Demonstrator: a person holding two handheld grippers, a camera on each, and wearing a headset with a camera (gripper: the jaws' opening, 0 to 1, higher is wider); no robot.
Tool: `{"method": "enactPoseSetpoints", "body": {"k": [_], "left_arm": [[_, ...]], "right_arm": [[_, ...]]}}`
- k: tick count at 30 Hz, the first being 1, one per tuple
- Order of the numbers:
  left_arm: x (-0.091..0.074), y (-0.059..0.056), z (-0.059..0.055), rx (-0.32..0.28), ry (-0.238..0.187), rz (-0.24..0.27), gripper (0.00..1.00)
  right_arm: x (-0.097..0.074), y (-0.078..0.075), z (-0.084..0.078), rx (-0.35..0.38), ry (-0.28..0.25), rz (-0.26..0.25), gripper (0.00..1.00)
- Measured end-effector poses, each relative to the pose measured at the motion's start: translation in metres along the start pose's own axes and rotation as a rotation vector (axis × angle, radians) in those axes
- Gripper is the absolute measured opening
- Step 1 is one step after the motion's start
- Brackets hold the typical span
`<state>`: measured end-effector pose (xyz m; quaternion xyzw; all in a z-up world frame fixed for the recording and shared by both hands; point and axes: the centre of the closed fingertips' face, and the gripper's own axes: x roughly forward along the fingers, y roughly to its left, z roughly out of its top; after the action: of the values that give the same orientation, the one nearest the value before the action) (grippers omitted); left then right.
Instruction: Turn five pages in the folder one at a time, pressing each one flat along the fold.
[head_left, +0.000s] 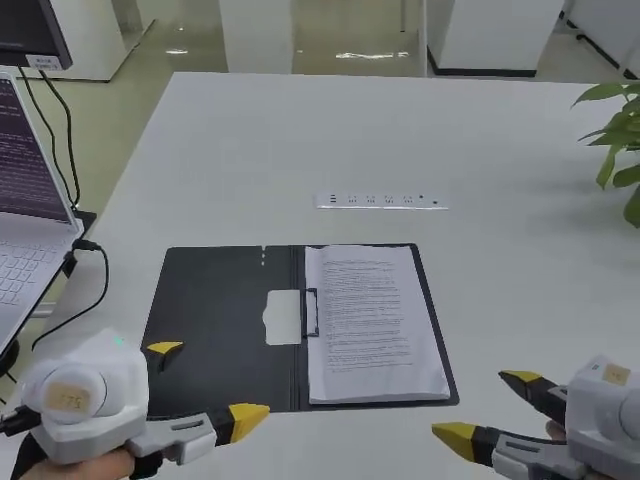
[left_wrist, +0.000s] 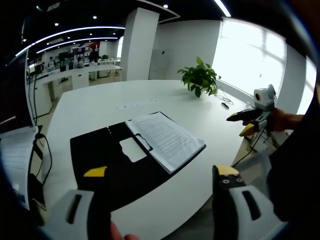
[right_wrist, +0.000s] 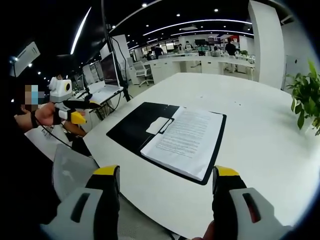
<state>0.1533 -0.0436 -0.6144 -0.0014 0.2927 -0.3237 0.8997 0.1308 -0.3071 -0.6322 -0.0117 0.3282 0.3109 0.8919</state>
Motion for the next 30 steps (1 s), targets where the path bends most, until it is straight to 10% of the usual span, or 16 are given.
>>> {"method": "enactPoseSetpoints", "body": {"k": [19,30], "left_arm": [[0.000,0.012,0.000,0.028,0.025,0.004,0.82],[0.015,0.001,0.019,0.043,0.040,-0.052,0.81]], "right_arm": [[0.002,-0.011,-0.011,0.007,0.011,-0.018,0.75],[0.002,-0.012,-0.018,0.003,0.029,-0.015,0.77]]}}
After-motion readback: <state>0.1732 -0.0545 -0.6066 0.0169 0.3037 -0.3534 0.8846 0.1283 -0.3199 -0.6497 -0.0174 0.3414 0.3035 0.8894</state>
